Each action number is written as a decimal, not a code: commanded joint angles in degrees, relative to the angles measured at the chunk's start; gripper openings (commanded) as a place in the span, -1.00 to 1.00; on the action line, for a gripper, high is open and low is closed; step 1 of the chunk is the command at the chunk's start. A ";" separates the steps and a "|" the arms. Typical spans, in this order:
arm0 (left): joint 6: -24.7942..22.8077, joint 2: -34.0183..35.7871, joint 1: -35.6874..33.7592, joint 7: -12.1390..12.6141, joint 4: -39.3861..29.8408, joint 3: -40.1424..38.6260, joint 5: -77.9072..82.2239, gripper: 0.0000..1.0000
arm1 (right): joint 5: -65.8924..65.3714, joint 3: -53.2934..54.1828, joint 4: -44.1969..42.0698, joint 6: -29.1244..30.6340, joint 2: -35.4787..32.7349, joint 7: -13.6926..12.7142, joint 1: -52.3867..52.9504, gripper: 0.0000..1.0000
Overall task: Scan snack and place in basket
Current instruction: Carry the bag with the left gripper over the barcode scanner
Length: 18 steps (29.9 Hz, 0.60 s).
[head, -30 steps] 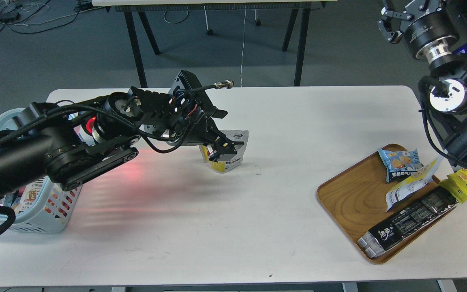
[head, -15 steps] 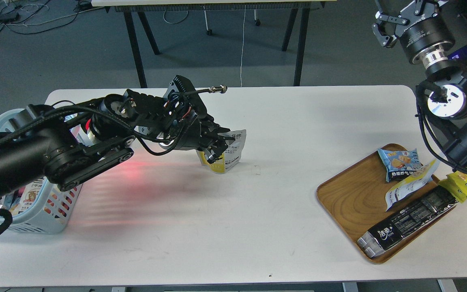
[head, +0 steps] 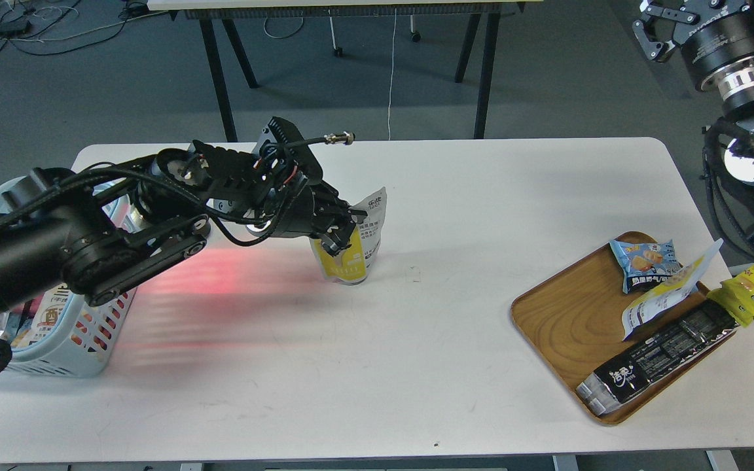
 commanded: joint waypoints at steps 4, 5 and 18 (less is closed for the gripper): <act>0.00 4.83 0.05 -0.19 -5.78 -3.12 -0.01 -1.00 | 0.00 0.02 -0.22 0.05 0.13 0.00 -0.53 0.94; 0.00 5.80 0.05 -0.19 -6.32 -3.47 -0.01 -1.00 | 0.00 0.02 -0.31 0.05 0.30 0.00 -0.62 0.94; 0.00 26.10 0.75 -2.82 -17.75 -5.85 -2.84 -1.00 | 0.00 0.72 -0.40 0.05 1.10 0.00 -1.23 0.94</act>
